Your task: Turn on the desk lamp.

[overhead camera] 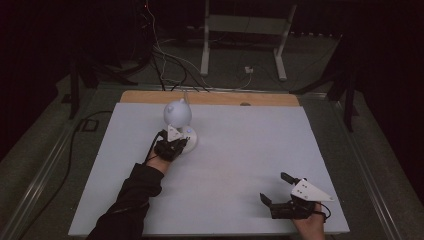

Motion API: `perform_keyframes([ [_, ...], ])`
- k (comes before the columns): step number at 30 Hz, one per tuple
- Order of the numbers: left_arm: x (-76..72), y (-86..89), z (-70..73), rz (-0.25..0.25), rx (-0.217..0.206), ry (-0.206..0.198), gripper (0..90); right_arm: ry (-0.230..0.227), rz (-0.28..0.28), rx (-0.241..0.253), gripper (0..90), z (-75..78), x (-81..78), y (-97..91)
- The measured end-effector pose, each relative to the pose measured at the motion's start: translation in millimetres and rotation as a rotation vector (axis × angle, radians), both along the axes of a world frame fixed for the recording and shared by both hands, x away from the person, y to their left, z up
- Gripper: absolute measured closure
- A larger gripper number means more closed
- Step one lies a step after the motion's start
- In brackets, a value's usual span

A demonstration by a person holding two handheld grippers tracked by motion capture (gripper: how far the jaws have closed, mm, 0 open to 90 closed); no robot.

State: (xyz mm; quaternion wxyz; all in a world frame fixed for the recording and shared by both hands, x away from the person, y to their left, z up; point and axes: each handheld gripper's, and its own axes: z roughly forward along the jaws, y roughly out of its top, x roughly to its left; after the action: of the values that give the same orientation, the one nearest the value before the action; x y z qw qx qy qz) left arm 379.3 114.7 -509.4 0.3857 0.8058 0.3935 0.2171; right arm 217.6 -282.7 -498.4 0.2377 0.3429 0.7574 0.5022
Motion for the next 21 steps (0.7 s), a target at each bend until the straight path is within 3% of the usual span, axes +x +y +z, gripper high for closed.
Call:
perform_keyframes([
  [12, -2.8, 0.4, 1.4, 0.013, 0.001, -0.031, 90.0, -0.002, -0.001, -0.001, 0.0, 0.6, -0.5, -0.4],
  [21, -9.2, -2.5, 11.3, 0.008, -0.025, -0.027, 78.3, -0.002, -0.003, 0.002, 0.0, 0.8, -0.4, -1.0],
])
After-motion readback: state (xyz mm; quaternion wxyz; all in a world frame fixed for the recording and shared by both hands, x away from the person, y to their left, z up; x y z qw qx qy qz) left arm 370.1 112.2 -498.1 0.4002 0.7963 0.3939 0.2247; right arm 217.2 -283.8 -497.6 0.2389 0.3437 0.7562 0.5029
